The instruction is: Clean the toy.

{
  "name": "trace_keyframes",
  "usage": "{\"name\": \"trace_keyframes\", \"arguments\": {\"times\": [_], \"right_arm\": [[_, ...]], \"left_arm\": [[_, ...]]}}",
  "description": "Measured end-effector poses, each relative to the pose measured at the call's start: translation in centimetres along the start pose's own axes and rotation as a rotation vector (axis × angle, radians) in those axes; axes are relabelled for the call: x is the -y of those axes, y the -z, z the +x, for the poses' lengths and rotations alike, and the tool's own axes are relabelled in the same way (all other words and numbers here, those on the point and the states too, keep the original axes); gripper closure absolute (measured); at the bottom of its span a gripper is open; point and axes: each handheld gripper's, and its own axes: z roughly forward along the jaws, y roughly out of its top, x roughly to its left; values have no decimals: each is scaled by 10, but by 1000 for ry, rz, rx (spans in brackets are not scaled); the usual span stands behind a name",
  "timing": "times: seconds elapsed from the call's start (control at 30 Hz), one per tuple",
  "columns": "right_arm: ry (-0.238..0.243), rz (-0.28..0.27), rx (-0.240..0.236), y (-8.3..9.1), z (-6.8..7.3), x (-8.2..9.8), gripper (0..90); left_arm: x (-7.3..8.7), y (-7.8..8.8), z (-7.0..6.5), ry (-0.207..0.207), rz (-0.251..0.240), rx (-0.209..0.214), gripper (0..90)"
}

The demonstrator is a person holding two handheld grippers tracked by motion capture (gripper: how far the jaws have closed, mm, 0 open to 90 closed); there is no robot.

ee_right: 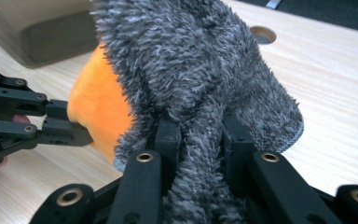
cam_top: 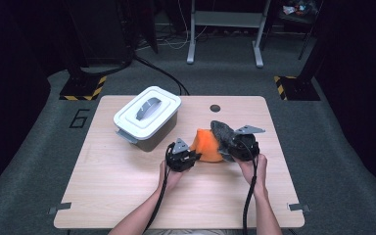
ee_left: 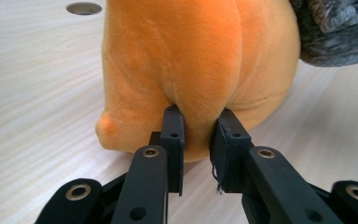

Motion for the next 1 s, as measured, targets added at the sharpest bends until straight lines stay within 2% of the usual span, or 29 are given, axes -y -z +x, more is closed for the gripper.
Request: {"name": "trace_keyframes", "arguments": {"times": [0.1, 0.13, 0.2, 0.3, 0.37, 0.4, 0.43, 0.47, 0.53, 0.63, 0.7, 0.77, 1.0], "right_arm": [[10, -19, -20, 9, 6, -3, 724], [25, -26, -22, 12, 10, -5, 723], [48, -30, -33, 15, 19, -9, 720], [88, -9, -48, 12, 32, -14, 715], [116, 9, -39, 6, 39, -17, 715], [113, 12, -29, 3, 41, -17, 716], [129, 16, -24, 0, 41, -17, 717], [117, 24, -15, -5, 43, -17, 719], [123, 43, 14, -12, 44, -15, 722], [128, 60, 41, -19, 42, -12, 724], [125, 62, 41, -20, 39, -11, 724], [128, 59, 43, -20, 38, -11, 724], [85, 48, 45, -17, 29, -5, 725]], "left_arm": [[-3, 2, -2, 15, -1, 4, 764], [-5, 6, -4, 38, 6, 26, 764], [-7, 9, -8, 52, 5, 45, 765], [-8, 11, -15, 40, 4, 42, 768], [-7, 11, -16, 39, 8, 39, 771], [-6, 11, -16, 40, 5, 34, 772], [-6, 11, -16, 18, 12, 25, 774], [-6, 11, -16, 18, 12, 25, 774], [-5, 8, -18, -29, 15, -9, 773], [-4, 5, -18, -33, 16, -26, 774], [-4, 4, -18, -18, 15, -26, 775], [-4, 3, -17, -26, 21, -31, 777], [-4, 3, -15, -19, 22, -29, 779]]}}
